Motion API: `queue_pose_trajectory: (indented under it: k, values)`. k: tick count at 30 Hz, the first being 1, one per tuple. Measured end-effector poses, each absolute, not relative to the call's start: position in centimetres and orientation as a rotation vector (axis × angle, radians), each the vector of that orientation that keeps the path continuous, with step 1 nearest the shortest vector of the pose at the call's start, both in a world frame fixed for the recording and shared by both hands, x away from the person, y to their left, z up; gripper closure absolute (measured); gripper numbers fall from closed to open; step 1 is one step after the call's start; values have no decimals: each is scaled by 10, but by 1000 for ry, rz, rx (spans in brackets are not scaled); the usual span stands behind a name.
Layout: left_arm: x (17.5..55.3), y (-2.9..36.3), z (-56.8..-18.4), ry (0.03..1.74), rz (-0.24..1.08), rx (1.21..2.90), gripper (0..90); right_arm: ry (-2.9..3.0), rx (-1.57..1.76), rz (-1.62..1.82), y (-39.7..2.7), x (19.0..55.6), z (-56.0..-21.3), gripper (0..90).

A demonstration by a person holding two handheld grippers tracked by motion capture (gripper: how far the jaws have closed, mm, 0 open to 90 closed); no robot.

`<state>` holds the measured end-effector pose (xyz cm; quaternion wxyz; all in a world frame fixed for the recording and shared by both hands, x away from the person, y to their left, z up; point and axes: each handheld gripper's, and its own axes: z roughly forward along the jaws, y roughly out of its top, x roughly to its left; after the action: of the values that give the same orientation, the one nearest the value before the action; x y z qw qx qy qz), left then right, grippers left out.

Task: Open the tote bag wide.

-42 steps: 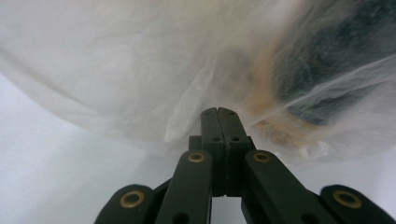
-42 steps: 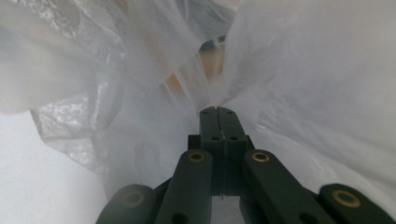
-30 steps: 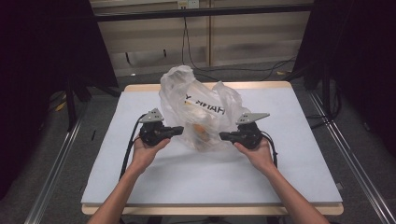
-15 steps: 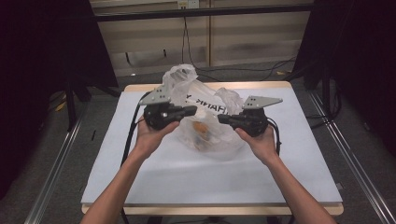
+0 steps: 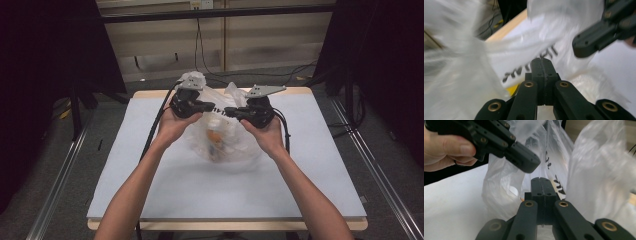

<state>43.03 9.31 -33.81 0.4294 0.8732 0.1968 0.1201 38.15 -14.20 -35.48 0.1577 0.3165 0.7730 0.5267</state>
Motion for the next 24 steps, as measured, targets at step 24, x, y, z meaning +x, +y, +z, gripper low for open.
queue_pose_trajectory:
  k: [24]
  values:
    - [433, 117, -437, 605, 129, 2304, 900, 2399, 1075, 1264, -153, 399, -452, 900]
